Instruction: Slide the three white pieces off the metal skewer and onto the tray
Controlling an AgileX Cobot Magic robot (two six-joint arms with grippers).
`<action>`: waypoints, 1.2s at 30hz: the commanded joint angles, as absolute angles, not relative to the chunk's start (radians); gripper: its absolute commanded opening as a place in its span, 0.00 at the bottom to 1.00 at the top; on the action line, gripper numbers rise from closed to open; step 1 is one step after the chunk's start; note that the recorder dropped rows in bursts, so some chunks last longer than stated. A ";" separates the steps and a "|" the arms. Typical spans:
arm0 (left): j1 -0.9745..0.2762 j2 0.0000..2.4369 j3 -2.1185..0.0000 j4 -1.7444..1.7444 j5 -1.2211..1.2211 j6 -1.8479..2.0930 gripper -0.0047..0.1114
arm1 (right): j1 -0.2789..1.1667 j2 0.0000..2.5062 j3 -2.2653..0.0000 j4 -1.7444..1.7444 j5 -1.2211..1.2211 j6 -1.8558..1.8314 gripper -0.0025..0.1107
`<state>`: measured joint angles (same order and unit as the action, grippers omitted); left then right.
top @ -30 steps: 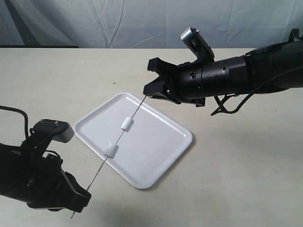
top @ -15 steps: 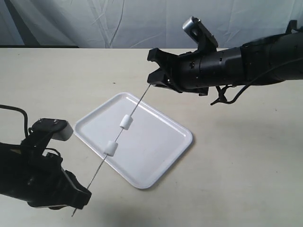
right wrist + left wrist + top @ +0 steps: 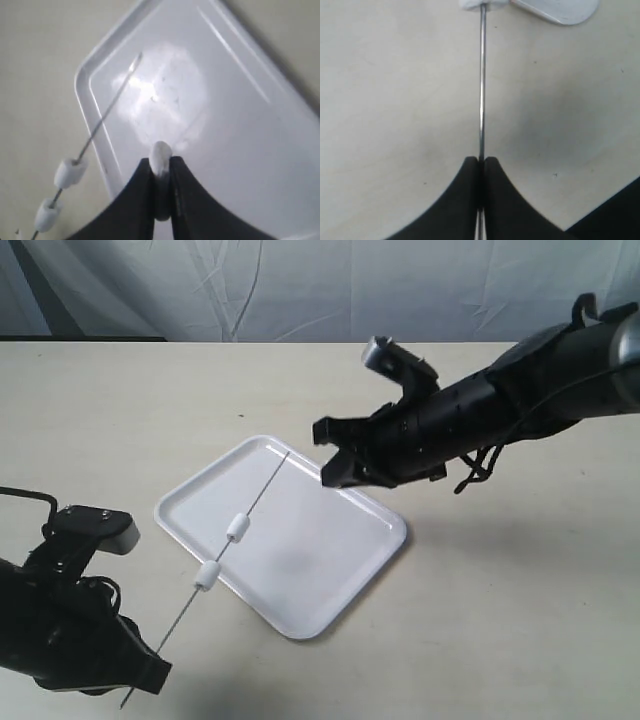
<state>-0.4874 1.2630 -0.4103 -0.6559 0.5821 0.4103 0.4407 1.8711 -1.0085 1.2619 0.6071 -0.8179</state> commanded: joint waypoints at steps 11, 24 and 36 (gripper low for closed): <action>-0.491 1.270 -0.506 -0.635 0.646 0.373 0.04 | 0.496 1.964 -1.012 1.349 0.658 -0.852 0.33; -0.491 1.274 -0.511 -0.674 0.617 0.355 0.04 | 0.500 1.962 -1.012 1.715 0.886 -1.090 0.36; -0.491 1.274 -0.511 -0.754 0.603 0.405 0.04 | 0.500 1.962 -1.012 1.735 0.832 -1.090 0.36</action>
